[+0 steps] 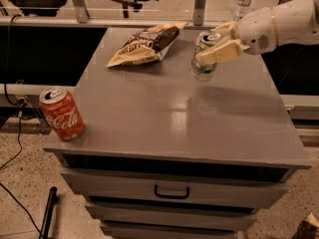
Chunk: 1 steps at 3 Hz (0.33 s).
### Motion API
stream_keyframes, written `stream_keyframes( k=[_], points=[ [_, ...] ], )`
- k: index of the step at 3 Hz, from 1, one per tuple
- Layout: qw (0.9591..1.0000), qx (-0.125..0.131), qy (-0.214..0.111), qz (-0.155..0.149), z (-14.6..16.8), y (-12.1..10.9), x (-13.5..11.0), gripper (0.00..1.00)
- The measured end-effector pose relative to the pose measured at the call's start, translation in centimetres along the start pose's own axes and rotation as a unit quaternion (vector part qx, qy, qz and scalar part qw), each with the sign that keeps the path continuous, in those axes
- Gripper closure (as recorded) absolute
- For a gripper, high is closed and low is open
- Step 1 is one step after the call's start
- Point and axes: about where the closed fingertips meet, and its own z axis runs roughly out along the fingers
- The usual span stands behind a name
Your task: Pick 7up can
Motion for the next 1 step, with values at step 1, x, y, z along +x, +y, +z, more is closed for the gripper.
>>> stream_keyframes(
  k=[1],
  points=[
    [0.9999, 0.003, 0.0, -0.011, -0.43, 0.19, -0.36, 1.0]
  ],
)
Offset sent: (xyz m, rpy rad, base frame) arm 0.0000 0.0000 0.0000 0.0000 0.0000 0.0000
